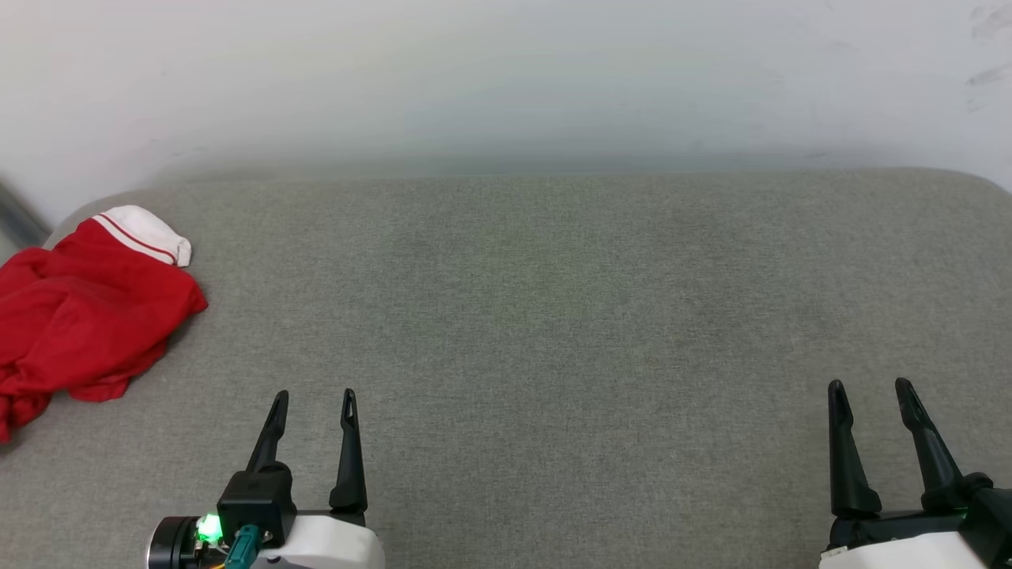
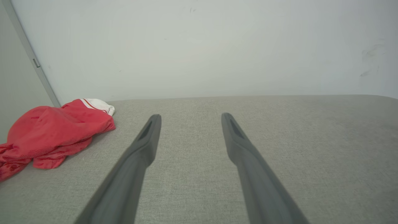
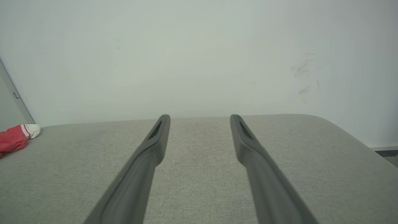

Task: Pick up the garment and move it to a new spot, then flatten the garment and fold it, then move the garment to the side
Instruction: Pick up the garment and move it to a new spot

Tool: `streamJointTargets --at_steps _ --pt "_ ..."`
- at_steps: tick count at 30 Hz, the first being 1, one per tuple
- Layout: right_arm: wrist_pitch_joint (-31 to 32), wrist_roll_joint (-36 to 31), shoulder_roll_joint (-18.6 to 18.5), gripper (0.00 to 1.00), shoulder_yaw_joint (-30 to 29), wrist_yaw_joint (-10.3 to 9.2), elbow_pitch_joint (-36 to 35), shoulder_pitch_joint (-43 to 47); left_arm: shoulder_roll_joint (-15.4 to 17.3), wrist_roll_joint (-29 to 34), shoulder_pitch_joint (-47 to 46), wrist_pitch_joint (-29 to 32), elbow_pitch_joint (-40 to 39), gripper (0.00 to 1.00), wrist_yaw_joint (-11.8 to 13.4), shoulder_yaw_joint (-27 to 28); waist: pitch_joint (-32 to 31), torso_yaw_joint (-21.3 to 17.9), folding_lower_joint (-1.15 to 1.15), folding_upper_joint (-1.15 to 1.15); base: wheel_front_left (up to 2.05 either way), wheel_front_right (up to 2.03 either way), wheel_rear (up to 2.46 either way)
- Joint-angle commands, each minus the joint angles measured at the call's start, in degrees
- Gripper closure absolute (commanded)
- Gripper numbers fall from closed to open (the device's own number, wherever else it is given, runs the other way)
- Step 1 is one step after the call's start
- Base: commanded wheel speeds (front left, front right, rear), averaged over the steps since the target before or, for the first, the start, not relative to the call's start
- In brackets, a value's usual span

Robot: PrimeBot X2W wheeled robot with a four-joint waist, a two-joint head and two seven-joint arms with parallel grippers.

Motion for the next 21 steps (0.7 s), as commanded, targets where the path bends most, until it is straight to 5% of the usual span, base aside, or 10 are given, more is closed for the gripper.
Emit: streamJointTargets --at_steps 1,21 --pt "-0.1 0.3 0.0 0.0 0.0 0.0 0.0 0.5 -0.1 -0.1 0.4 -0.3 0.1 0.0 0.2 0.2 0.1 0.2 0.0 0.0 0.0 0.0 0.0" --pt "-0.1 -2.8 0.0 0.0 1.1 0.0 -1.7 0.1 -0.1 -2.4 -1.0 -0.2 0.0 0.0 1.5 0.5 1.8 11.8 0.0 0.0 0.0 0.0 0.0"
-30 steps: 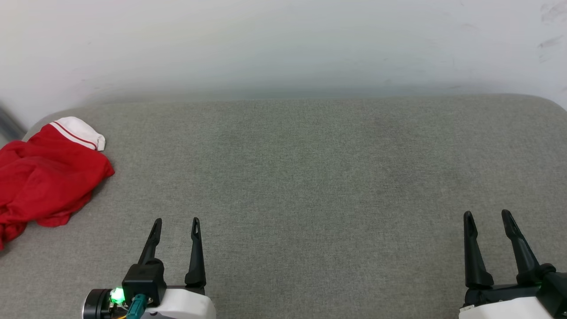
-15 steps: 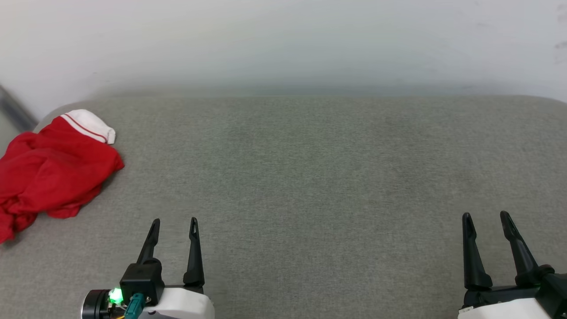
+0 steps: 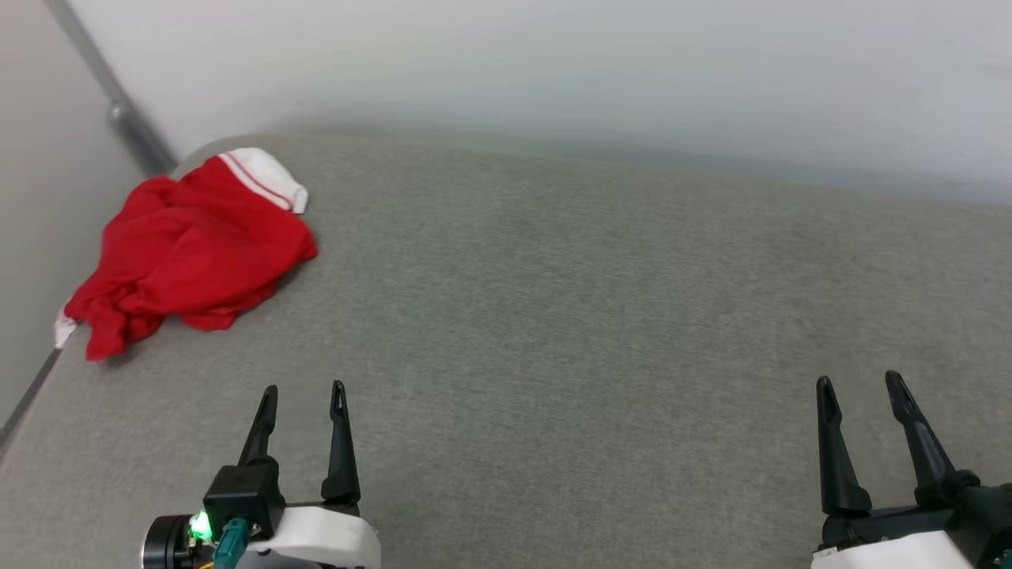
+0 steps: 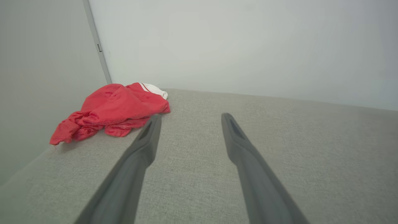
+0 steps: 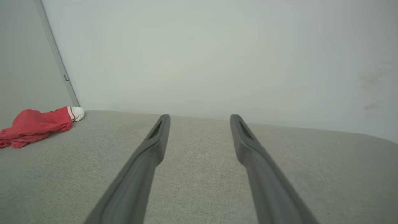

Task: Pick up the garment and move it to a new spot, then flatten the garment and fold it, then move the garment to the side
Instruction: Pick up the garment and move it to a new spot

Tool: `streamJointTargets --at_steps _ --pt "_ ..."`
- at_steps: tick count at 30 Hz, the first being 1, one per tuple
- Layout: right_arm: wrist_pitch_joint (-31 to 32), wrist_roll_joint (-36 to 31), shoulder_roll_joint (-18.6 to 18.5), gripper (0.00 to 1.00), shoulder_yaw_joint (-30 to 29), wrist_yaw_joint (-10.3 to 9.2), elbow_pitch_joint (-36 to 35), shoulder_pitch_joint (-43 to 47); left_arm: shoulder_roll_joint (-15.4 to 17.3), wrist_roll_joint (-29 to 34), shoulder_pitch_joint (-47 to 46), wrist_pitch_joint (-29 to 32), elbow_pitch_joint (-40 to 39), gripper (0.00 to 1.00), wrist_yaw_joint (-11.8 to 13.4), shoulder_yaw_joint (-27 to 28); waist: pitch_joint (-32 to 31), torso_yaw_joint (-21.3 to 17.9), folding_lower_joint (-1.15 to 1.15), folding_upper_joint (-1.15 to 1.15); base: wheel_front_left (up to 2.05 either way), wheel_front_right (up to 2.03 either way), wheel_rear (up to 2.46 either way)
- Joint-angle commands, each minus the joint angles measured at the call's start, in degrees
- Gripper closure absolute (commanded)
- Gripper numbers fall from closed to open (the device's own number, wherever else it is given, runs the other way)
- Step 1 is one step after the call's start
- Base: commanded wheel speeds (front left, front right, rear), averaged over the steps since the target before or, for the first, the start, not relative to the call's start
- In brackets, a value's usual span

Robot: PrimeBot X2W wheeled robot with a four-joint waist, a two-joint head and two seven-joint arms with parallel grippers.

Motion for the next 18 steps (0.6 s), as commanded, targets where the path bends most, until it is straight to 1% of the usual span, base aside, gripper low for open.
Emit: streamJointTargets --at_steps 1,8,18 --pt "-0.1 -0.3 0.0 0.0 0.2 0.0 -0.4 0.1 0.0 -0.5 -0.3 -0.2 -0.2 0.0 0.1 0.2 0.4 2.7 0.0 0.0 0.0 0.0 0.0" --pt "-0.1 -1.4 0.0 0.0 0.6 0.0 -1.1 0.0 0.0 -1.6 -0.5 -0.2 -0.3 0.0 0.8 0.8 0.7 8.3 0.0 0.0 0.0 0.0 0.0" --pt "-0.1 -2.1 0.0 0.0 1.0 0.0 -1.1 0.8 0.0 -2.7 -0.2 -0.2 -0.5 0.0 0.9 2.3 0.2 15.6 0.0 0.0 0.0 0.0 0.0"
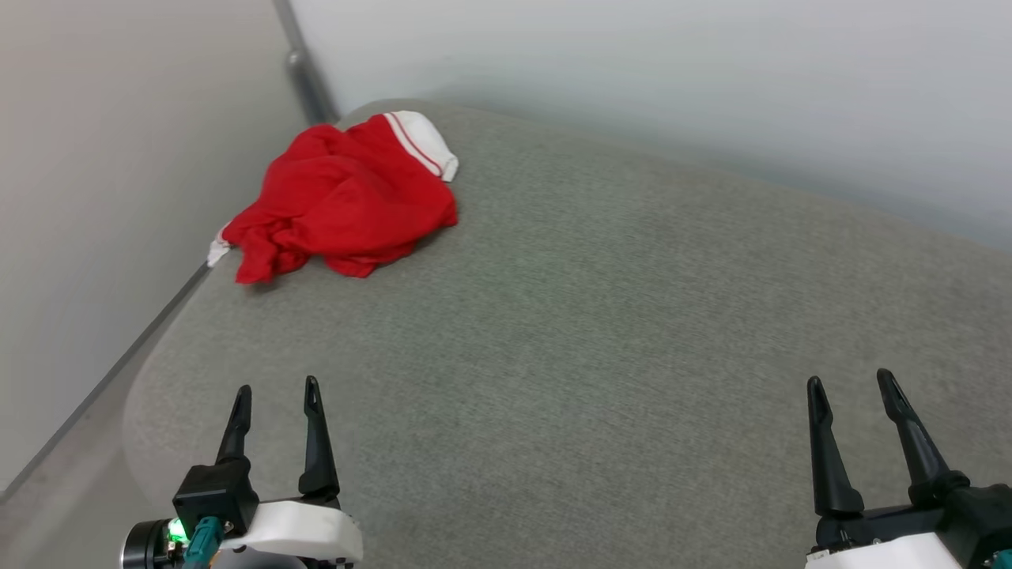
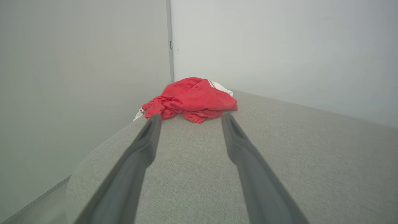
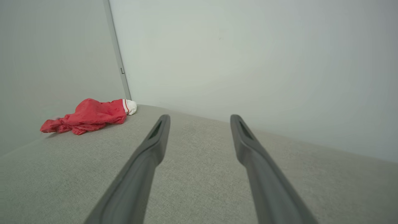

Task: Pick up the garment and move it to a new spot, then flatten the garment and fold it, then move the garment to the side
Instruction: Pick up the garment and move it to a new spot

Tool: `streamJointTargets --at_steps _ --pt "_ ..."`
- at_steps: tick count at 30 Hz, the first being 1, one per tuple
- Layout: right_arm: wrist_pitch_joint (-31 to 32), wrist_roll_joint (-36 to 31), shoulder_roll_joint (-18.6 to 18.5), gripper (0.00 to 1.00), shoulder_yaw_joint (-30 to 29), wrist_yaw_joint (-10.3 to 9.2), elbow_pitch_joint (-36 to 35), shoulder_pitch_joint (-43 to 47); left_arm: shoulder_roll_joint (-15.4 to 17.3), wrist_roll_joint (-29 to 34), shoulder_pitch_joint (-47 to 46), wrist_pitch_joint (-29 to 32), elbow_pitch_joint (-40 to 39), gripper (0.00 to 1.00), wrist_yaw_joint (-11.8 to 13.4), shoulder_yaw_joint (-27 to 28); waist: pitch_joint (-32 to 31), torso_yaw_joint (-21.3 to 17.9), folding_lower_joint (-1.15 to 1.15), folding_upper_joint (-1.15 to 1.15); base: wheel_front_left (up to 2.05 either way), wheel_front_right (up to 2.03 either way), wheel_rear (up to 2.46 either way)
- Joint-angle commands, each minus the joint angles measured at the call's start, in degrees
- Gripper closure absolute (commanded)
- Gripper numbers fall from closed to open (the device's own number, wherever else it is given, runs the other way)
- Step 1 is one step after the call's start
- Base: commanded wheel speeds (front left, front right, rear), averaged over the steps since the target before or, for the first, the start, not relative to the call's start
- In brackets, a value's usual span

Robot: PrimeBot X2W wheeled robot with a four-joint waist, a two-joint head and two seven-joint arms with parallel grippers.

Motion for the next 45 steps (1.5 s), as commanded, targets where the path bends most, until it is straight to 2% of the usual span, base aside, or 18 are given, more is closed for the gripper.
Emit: streamJointTargets --at_steps 1,6,14,17,23,27,34,40,45 --pt "-0.1 -0.5 0.0 0.0 0.1 0.0 -0.2 0.6 0.0 0.0 0.1 -0.2 -0.3 0.0 0.2 0.4 -0.2 2.3 0.0 0.0 0.0 0.0 0.0" --pt "-0.1 -0.8 0.0 0.0 0.4 0.0 -0.3 0.9 0.0 -0.6 0.7 -0.2 -0.5 0.0 0.6 0.9 -0.2 4.4 0.0 0.0 0.0 0.0 0.0" --pt "-0.1 -1.0 0.0 0.0 0.8 0.0 -0.1 0.3 0.0 -1.4 0.5 -0.2 -0.8 0.0 1.0 1.7 0.1 4.5 0.0 0.0 0.0 0.0 0.0" --pt "-0.1 -1.1 0.0 0.0 0.8 0.0 -0.4 0.1 0.0 -1.6 -1.6 -0.2 -0.5 0.0 -0.4 2.7 0.6 4.0 0.0 0.0 0.0 0.0 0.0" --pt "-0.1 -2.8 0.0 0.0 0.3 0.0 -1.4 -1.8 0.8 -0.1 -10.3 -0.2 0.8 0.0 -5.1 8.0 4.4 1.8 0.0 0.0 0.0 0.0 0.0" --pt "-0.1 -4.8 0.0 0.0 -0.4 0.0 -2.3 -3.9 2.5 -0.5 -19.1 -0.2 2.5 0.0 -8.0 12.1 8.9 0.0 0.0 0.0 0.0 0.0 0.0" --pt "-0.1 -8.0 0.0 0.0 -1.6 0.0 -4.9 -7.9 6.8 -2.3 -34.9 -0.2 5.8 0.0 -11.5 19.6 18.2 -3.7 0.0 0.0 0.0 0.0 0.0" --pt "-0.1 -10.1 0.0 0.0 -2.0 0.0 -7.6 -10.5 12.2 -1.9 -44.9 -0.2 9.2 0.0 -12.9 22.3 24.8 -6.8 0.0 0.0 0.0 0.0 0.0" --pt "-0.1 -11.6 0.0 0.0 -2.7 0.0 -10.1 -12.3 17.2 -2.3 -51.7 -0.2 13.9 0.0 -13.5 22.1 28.8 -8.6 0.0 0.0 0.0 0.0 0.0"
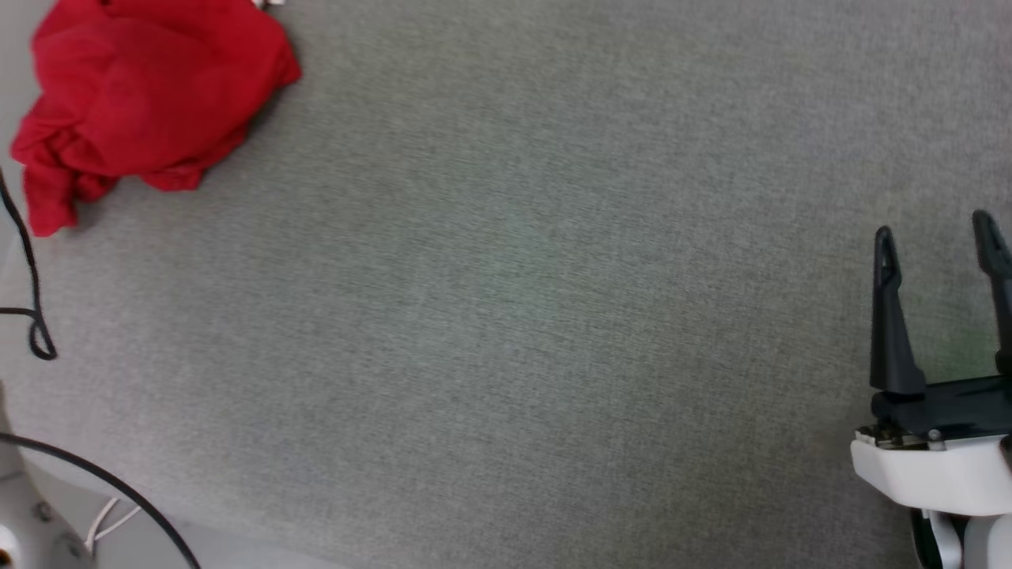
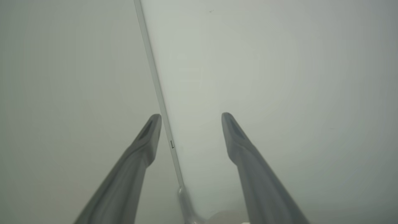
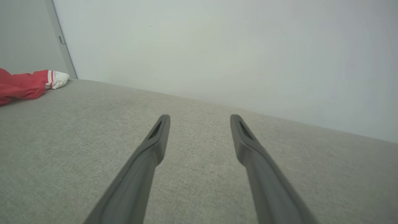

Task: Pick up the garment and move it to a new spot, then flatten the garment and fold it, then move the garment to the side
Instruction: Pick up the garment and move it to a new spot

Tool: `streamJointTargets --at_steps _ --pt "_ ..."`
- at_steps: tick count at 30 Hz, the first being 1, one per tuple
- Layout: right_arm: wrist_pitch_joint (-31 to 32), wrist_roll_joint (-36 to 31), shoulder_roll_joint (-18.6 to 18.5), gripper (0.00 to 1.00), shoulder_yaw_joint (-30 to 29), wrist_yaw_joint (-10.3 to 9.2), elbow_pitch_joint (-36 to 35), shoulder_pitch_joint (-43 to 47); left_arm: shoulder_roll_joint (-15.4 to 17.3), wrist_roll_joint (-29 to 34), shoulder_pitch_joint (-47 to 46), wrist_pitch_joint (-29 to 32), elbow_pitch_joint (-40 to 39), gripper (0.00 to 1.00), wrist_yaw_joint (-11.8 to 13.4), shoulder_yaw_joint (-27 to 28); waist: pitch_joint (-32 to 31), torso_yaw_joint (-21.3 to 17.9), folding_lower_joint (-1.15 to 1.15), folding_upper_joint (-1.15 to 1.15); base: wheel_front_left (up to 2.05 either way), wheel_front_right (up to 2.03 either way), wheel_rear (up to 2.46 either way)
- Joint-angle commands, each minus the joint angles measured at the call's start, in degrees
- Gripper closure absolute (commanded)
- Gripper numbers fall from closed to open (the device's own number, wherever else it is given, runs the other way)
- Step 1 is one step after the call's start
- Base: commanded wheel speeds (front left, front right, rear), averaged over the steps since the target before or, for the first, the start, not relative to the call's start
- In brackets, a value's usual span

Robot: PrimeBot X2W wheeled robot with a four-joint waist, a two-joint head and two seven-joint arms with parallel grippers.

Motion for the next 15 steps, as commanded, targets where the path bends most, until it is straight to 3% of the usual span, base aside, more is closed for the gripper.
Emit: streamJointTargets --at_steps 1,5,15 --pt "-0.1 -0.6 -0.1 0.0 -0.2 -0.02 -0.9 -1.0 1.6 0.1 -1.3 -0.1 2.1 0.0 -0.2 -0.8 3.4 -2.6 -0.01 0.0 0.0 0.0 0.0" --pt "-0.1 -0.9 -0.1 0.0 -0.3 -0.02 -2.7 -1.7 6.5 -2.9 -5.7 3.6 9.3 0.0 -0.3 -4.1 5.4 -3.9 -0.01 0.0 0.0 0.0 0.0" --pt "-0.1 -2.0 -0.1 0.0 0.0 -0.02 -5.8 -2.8 17.5 -24.6 -9.6 29.4 16.5 0.0 -0.3 -22.9 9.1 -5.5 -0.01 0.0 0.0 0.0 0.0"
